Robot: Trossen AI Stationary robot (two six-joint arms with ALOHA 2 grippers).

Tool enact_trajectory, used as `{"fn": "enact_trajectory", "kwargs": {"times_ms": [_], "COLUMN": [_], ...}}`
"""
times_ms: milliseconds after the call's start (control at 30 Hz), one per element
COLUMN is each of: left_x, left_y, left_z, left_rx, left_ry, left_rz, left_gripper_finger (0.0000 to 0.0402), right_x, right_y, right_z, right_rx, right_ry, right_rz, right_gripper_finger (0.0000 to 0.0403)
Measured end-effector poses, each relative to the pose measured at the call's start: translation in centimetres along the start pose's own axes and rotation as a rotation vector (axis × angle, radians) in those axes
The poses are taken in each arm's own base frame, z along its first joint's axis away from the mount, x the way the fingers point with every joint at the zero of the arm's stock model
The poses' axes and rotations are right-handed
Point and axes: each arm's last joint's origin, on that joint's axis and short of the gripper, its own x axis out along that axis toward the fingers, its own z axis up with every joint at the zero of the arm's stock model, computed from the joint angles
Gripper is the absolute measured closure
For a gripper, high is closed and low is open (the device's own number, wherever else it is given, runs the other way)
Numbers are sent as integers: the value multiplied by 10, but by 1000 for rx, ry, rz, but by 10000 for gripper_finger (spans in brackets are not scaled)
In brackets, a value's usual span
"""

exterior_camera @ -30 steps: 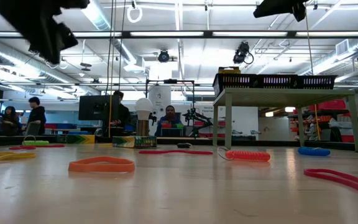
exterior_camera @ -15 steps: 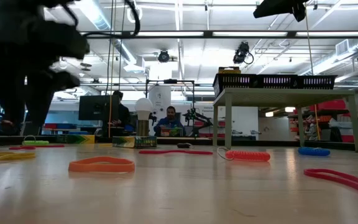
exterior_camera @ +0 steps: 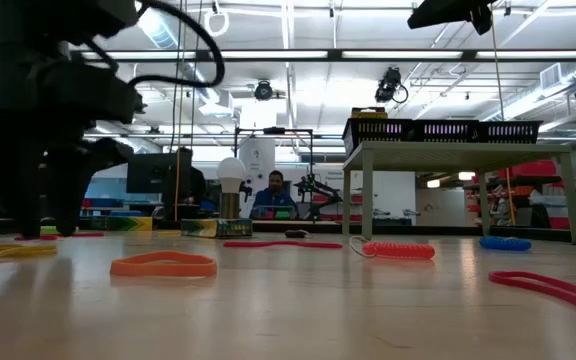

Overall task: Pick & Place Office Desk Supplies
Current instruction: Put the middle yellow rubber band into the middle basket on the shelf

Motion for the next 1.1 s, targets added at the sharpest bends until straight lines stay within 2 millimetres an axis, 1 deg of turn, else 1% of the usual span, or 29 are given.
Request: {"fn": "enact_trajectory", "kwargs": {"times_ms": [100,233,333,500,600,767,933,1100], "left_x": [6,10,10,10,5,-20,-55,-82], "left_y": [-1,-2,-2,-2,-1,3,11,28], "left_z": [1,3,3,2,1,0,0,6], "left_rx": [2,-2,-11,-25,-28,-71,-172,-325], "left_ry": [9,-9,-5,0,6,-70,-252,-472], "left_rz": [2,-5,-1,-4,-8,6,37,113], "left_gripper_finger": [268,291,322,389,395,397,398,398], "right_x": [0,0,0,0,0,0,0,1], "right_y": [0,0,0,0,0,0,0,3], "right_z": [0,0,0,0,0,0,0,0], "right_rx": [0,-2,-2,0,0,0,6,37], "right_ry": [-1,-2,-2,-4,-4,-4,-4,10], "right_rz": [0,0,0,0,1,1,1,41], "right_gripper_finger": [392,392,392,392,392,392,392,392]}}
